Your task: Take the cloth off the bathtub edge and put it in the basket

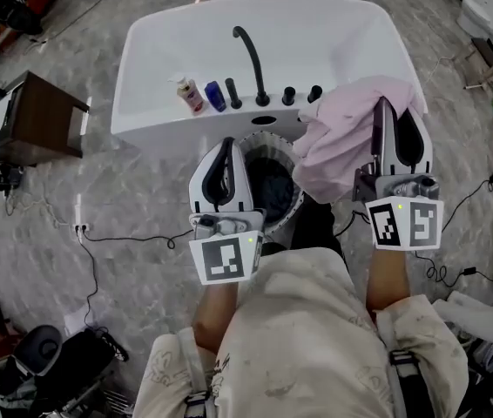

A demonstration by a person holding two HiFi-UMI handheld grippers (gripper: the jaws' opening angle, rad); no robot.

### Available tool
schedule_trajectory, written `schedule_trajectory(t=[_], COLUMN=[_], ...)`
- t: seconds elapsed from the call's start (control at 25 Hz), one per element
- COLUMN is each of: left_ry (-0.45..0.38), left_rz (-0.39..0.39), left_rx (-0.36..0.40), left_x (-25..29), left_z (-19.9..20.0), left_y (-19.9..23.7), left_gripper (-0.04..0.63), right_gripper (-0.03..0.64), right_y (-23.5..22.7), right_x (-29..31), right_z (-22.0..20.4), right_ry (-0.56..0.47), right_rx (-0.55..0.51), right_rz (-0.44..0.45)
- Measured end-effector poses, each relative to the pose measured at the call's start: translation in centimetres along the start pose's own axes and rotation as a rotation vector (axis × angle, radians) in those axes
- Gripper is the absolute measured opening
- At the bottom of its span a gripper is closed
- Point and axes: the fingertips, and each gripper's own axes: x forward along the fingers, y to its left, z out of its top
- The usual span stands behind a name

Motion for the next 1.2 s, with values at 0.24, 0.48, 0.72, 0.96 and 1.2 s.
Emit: schedule_trajectory(t=[0.24, 0.48, 0.72, 0.96, 1.2], left_ry=[0.016, 0.020, 0.021, 0.023, 0.046], left_rz=[0.110, 0.215, 0.261, 0.287, 0.316], left_rx=[0.020, 0.043, 0.068, 0.065, 0.066], left_x=[-3.6, -4.9, -6.0, -6.7, -7.2], left_z=[1.7, 2.0, 2.0, 1.7, 1.0], left_y=[3.8, 6.4, 6.9, 7.3, 7.7], left_gripper=[0.003, 0.003, 0.003, 0.003, 0.003], right_gripper=[0.048, 0.048, 0.048, 0.048, 0.048], right_y=[5.8, 8.9, 12.0, 14.1, 15.6], right_x=[1.6, 3.2, 3.4, 2.7, 2.1], right_z=[2.3, 2.8, 1.0, -3.8, -11.0], right_ry=[-0.016, -0.032, 0.002, 0.117, 0.287], right_rx=[0.055, 0.126, 0.154, 0.142, 0.143], right_rz=[0.133, 0.252, 0.352, 0.402, 0.431])
